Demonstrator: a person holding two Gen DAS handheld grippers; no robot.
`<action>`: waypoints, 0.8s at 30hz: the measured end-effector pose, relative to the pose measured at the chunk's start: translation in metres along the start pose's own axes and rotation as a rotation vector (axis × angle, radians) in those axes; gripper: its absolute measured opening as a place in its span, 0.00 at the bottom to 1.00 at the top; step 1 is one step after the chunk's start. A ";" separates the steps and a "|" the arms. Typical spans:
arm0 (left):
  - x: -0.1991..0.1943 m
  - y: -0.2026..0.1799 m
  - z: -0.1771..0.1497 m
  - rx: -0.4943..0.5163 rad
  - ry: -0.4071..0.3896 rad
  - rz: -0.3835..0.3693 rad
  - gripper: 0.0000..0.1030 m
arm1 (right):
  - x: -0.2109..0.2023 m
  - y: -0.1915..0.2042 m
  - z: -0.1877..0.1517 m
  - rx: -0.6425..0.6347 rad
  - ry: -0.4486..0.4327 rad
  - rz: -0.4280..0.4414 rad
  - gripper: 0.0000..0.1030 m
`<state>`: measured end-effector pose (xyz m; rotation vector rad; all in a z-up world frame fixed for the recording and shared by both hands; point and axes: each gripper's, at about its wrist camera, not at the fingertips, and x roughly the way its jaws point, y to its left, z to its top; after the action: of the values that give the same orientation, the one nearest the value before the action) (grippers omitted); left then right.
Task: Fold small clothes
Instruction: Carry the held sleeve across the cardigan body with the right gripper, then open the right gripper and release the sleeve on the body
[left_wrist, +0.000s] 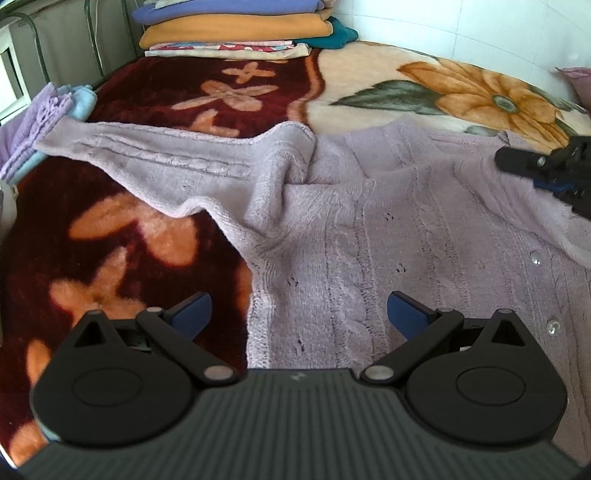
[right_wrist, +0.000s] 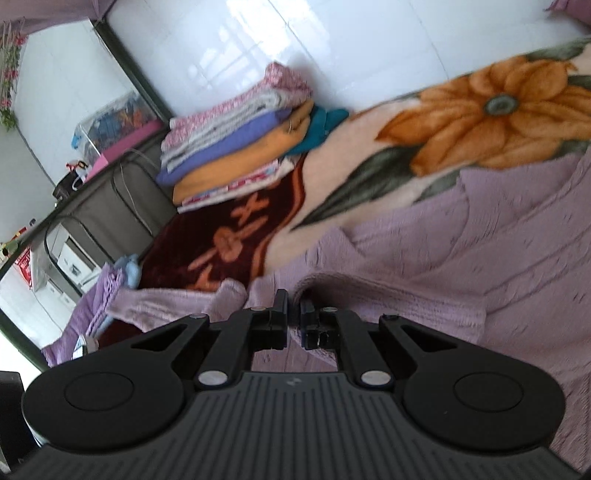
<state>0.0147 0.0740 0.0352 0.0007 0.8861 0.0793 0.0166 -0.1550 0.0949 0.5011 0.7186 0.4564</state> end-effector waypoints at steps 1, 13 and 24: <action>0.000 0.000 0.000 -0.001 -0.001 0.001 1.00 | 0.003 0.001 -0.002 -0.003 0.019 0.001 0.07; -0.011 0.007 0.001 -0.003 -0.028 -0.001 1.00 | 0.009 0.015 -0.023 -0.011 0.144 0.046 0.72; -0.028 -0.020 0.016 0.049 -0.083 -0.059 1.00 | -0.073 -0.030 -0.021 -0.056 0.079 -0.157 0.79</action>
<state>0.0109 0.0530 0.0661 0.0232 0.8042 0.0026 -0.0404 -0.2131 0.1012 0.3720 0.8129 0.3498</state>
